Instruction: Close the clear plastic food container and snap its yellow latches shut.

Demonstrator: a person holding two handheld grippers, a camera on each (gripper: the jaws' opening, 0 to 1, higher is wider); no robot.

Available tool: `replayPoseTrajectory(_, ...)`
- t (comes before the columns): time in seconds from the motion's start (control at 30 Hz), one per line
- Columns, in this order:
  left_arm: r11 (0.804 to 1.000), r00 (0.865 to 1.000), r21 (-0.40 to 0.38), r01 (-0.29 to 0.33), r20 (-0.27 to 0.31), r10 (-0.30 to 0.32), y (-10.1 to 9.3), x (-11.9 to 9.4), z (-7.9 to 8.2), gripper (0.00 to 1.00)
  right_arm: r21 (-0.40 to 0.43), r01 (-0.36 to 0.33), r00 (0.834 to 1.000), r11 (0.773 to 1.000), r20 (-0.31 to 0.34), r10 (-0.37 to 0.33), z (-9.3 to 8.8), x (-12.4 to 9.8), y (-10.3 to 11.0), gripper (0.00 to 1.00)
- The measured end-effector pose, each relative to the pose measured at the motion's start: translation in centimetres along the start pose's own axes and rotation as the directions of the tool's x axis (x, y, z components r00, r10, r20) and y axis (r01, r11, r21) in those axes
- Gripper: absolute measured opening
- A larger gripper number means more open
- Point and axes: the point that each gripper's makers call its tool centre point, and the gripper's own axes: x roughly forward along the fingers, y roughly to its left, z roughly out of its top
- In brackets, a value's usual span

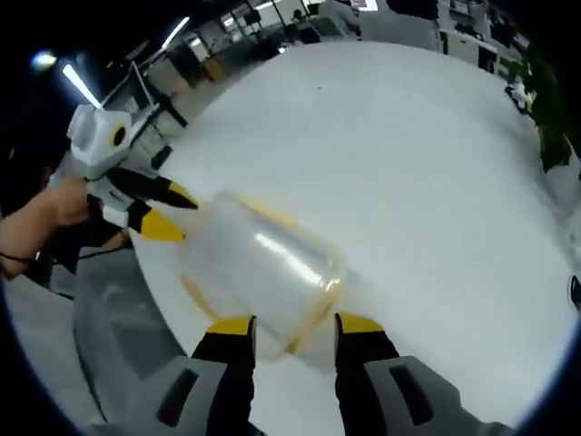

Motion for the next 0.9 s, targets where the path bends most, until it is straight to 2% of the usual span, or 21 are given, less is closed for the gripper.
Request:
replayPoseTrajectory(0.33, 0.988, 0.999, 0.155, 0.004, -0.034, 0.001, -0.8, -0.4, 0.9, 0.36, -0.140, -0.009, 1.000, 0.990, -0.027, 0.005, 0.6, -0.5, 0.3, 0.32)
replayPoseTrajectory(0.53, 0.979, 0.999, 0.205, 0.016, -0.042, -0.008, -0.9, -0.6, 1.1, 0.36, -0.200, -0.022, 0.999, 0.979, -0.047, 0.013, 0.8, -0.6, 0.5, 0.32)
replayPoseTrajectory(0.7, 0.970, 0.998, 0.242, 0.027, -0.059, -0.014, -0.8, -0.6, 1.0, 0.36, -0.287, -0.020, 0.998, 0.958, -0.055, 0.005, 1.2, -0.7, 0.7, 0.32)
replayPoseTrajectory(0.9, 0.956, 0.996, 0.290, 0.043, -0.082, -0.020, -0.8, -0.6, 0.8, 0.36, -0.353, -0.022, 0.998, 0.935, -0.067, -0.002, 1.5, -0.6, 1.1, 0.31)
